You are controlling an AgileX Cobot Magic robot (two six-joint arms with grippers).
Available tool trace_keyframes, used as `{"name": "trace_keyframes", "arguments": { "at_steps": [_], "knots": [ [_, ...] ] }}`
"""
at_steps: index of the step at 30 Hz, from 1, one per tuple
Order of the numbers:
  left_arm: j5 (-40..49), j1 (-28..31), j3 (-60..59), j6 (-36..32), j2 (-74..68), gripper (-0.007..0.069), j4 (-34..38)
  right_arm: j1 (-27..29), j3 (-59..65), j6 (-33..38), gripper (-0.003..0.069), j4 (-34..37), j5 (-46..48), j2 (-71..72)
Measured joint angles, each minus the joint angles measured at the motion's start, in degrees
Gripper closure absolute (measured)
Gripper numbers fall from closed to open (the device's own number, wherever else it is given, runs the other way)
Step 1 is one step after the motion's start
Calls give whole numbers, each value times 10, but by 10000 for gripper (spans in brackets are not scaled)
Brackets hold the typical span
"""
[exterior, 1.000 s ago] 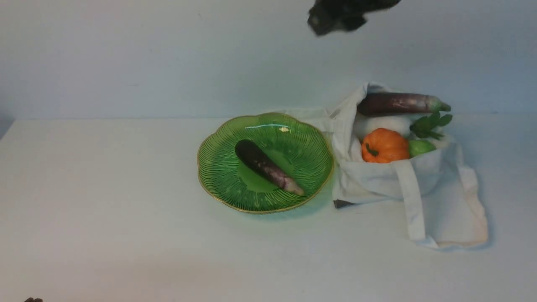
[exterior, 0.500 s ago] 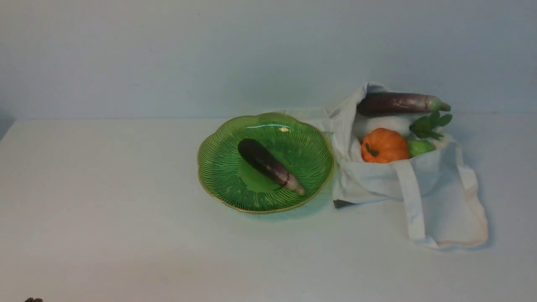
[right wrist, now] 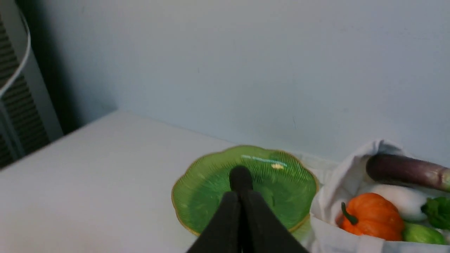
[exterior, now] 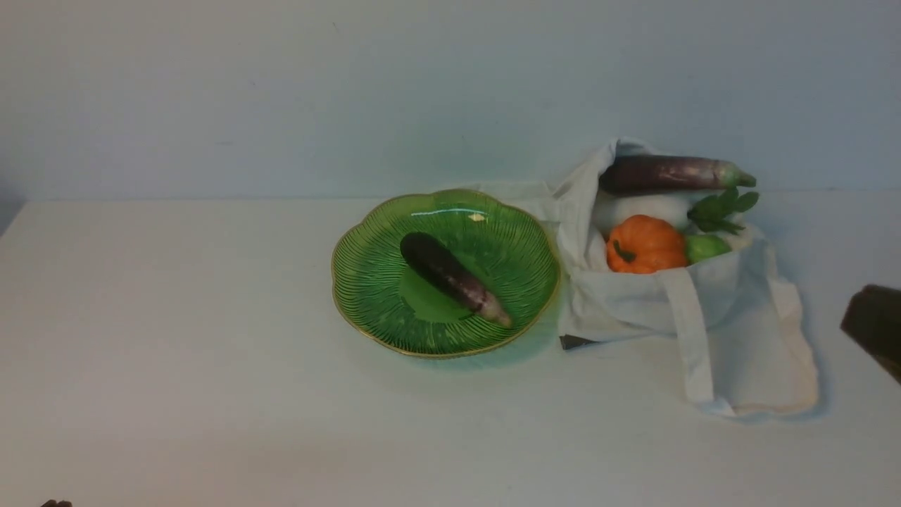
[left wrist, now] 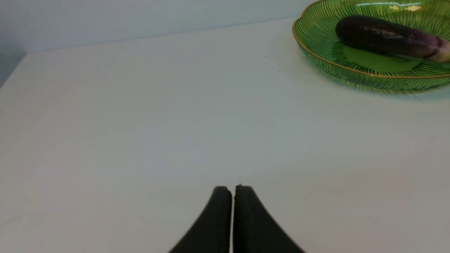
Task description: Take vegetables from cloth bag on white table place on plate.
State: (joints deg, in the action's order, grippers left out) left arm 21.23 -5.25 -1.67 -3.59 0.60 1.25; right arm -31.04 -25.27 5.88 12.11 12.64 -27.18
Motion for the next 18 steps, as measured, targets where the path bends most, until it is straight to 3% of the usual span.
{"name": "trace_keyframes", "arguments": {
  "at_steps": [6, 18],
  "knots": [
    [0, 0, 0, 0, 0, 629, 0, 0, 75, 0, 673, 30, -150, 3],
    [0, 0, 0, 0, 0, 629, 0, 0, 109, 0, 673, 30, -130, 3]
  ]
}}
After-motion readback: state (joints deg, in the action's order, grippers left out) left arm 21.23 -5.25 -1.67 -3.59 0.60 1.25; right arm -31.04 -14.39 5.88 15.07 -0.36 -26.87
